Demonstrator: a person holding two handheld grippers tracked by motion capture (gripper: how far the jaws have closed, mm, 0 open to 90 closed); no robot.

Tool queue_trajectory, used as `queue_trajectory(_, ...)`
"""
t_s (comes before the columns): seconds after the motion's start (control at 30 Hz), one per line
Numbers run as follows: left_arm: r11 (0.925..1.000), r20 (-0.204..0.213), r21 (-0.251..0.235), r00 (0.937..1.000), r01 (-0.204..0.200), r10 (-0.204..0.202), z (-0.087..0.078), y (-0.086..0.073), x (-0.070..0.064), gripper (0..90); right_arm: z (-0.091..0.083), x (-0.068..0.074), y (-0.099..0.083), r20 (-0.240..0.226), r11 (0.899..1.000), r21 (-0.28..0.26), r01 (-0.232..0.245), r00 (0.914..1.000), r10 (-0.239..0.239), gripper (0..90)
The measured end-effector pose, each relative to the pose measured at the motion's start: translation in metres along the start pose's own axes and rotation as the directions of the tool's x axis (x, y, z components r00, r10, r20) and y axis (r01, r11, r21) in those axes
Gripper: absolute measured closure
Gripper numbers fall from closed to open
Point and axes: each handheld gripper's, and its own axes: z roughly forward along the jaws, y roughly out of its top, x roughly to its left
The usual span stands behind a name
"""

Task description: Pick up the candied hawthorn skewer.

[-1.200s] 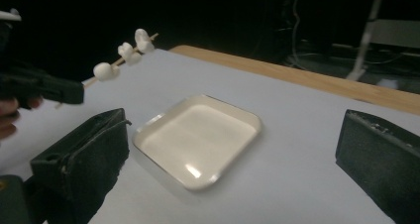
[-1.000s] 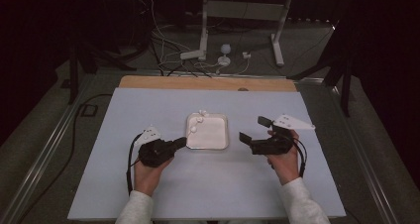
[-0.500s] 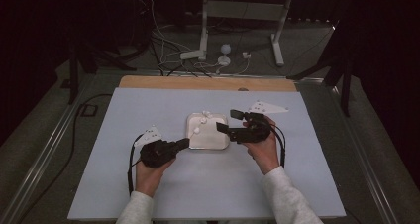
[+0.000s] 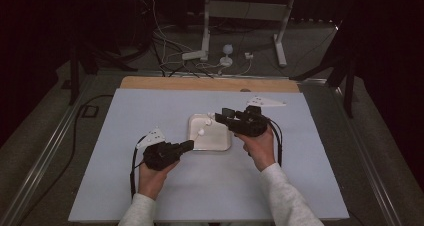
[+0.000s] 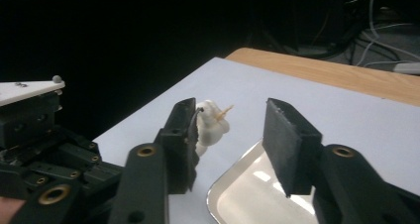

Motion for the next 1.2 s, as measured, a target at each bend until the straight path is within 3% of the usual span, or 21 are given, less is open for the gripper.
queue_trajectory(0.17, 1.0, -0.001, 0.0, 1.0, 0.001, -0.001, 0.0, 0.0, 0.0, 90.0, 0.004, 0.004, -0.001, -0.036, 1.0, 0.005, -0.001, 0.9994, 0.001, 58.6)
queue_trajectory(0.27, 1.0, -0.006, -0.003, 1.0, 0.001, -0.001, 0.0, 0.001, -0.001, 90.0, 0.007, 0.008, -0.001, 0.003, 0.999, 0.021, 0.041, 0.9991, -0.042, 61.8)
queue_trajectory(0.37, 1.0, -0.007, -0.003, 1.0, 0.005, -0.005, 0.0, 0.001, -0.001, 90.0, 0.009, 0.011, -0.002, 0.028, 0.998, 0.025, 0.061, 0.9977, -0.061, 67.8)
queue_trajectory(0.47, 1.0, -0.008, 0.001, 1.0, 0.002, -0.002, 0.0, 0.001, -0.002, 90.0, 0.01, 0.012, -0.002, 0.033, 0.997, 0.03, 0.069, 0.997, -0.07, 69.4)
queue_trajectory(0.7, 0.9999, -0.026, 0.01, 0.9997, 0.004, -0.004, 0.0, 0.002, -0.003, 90.0, 0.014, 0.018, -0.003, 0.091, 0.993, 0.037, 0.112, 0.9891, -0.115, 75.3)
queue_trajectory(1.07, 0.9997, -0.043, 0.019, 0.999, 0.015, -0.014, 0.001, 0.002, -0.003, 90.0, 0.019, 0.019, -0.005, 0.115, 0.992, 0.049, 0.113, 0.9863, -0.118, 75.1)
queue_trajectory(1.2, 0.9997, -0.047, 0.013, 0.9987, 0.019, -0.019, 0.001, 0.002, -0.003, 90.0, 0.02, 0.02, -0.007, 0.142, 0.991, 0.048, 0.124, 0.9813, -0.129, 69.2)
